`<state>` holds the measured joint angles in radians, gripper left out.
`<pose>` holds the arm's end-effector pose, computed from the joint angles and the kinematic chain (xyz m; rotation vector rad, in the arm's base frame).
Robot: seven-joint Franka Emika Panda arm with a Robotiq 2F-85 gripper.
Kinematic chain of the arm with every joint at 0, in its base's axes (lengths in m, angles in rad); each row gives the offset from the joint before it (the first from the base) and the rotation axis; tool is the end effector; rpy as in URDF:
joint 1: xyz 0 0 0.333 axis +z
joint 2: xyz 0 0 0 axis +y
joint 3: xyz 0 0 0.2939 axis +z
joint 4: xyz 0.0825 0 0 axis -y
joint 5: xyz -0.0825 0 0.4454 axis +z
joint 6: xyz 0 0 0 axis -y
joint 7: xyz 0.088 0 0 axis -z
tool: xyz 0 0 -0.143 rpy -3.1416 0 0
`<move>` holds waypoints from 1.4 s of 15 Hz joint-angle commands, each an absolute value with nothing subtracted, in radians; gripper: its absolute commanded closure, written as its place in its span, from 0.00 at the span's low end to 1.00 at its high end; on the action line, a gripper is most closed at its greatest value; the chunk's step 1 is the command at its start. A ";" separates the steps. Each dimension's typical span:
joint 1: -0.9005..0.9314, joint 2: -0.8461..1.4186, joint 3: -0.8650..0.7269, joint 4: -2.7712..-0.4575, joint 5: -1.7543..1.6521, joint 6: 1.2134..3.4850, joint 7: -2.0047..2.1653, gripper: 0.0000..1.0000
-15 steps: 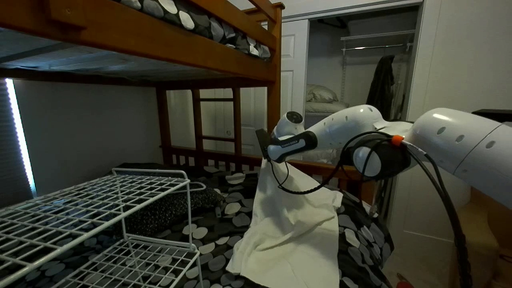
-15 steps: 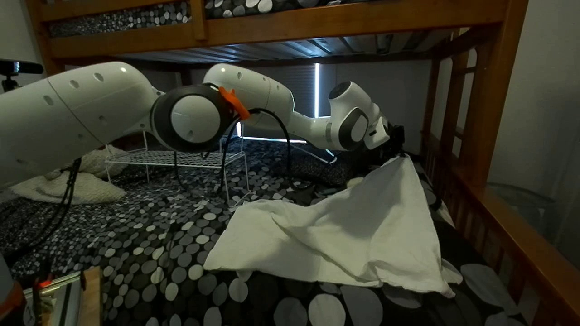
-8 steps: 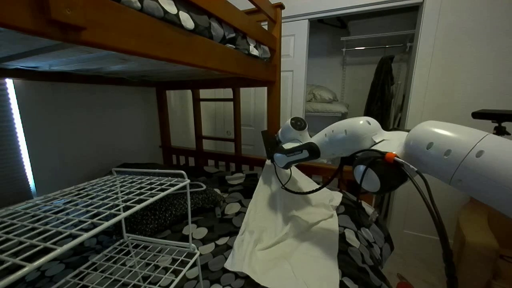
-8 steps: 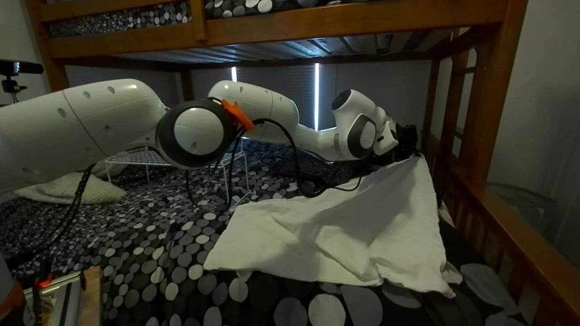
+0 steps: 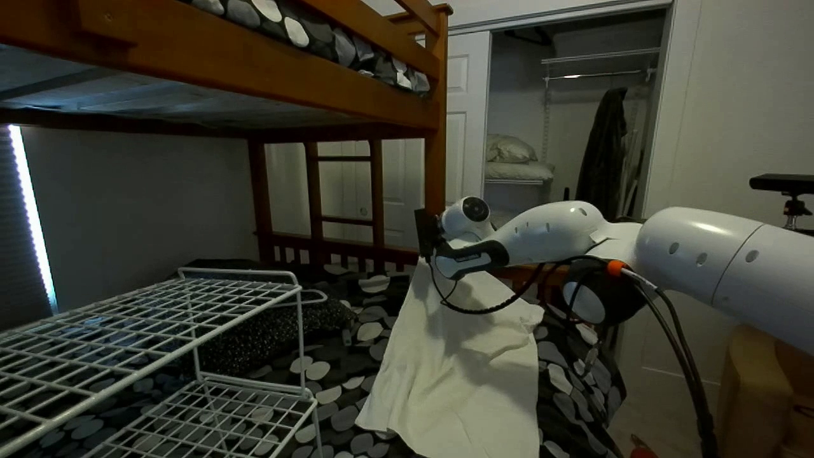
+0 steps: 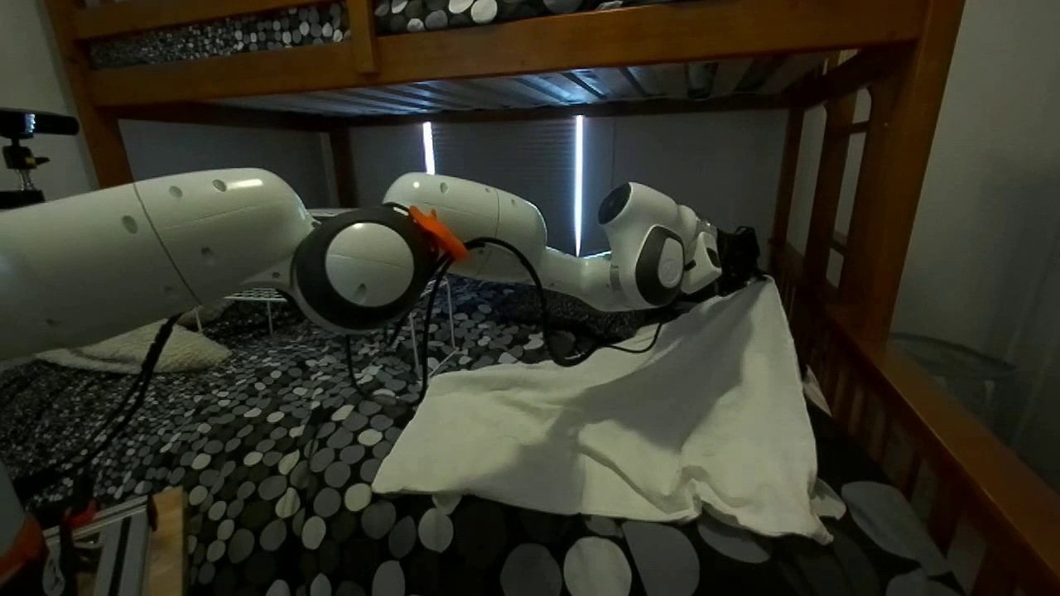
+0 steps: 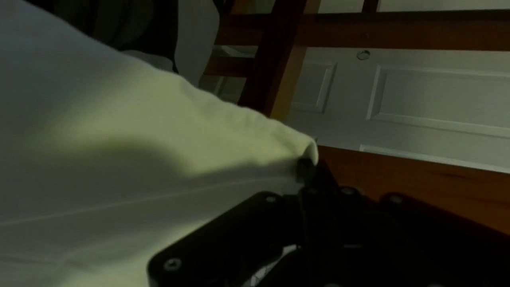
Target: Straighten the pillow case on the bed
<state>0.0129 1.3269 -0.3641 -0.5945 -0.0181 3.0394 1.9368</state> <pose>0.9156 -0.0895 0.2828 -1.3811 1.6924 -1.1475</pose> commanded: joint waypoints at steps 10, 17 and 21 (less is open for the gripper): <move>-0.048 1.218 0.026 -0.618 0.004 2.749 1.638 0.17; -0.047 0.995 0.007 -0.637 0.011 2.154 1.636 0.00; -0.043 0.911 -0.005 -0.647 0.002 1.859 1.693 0.00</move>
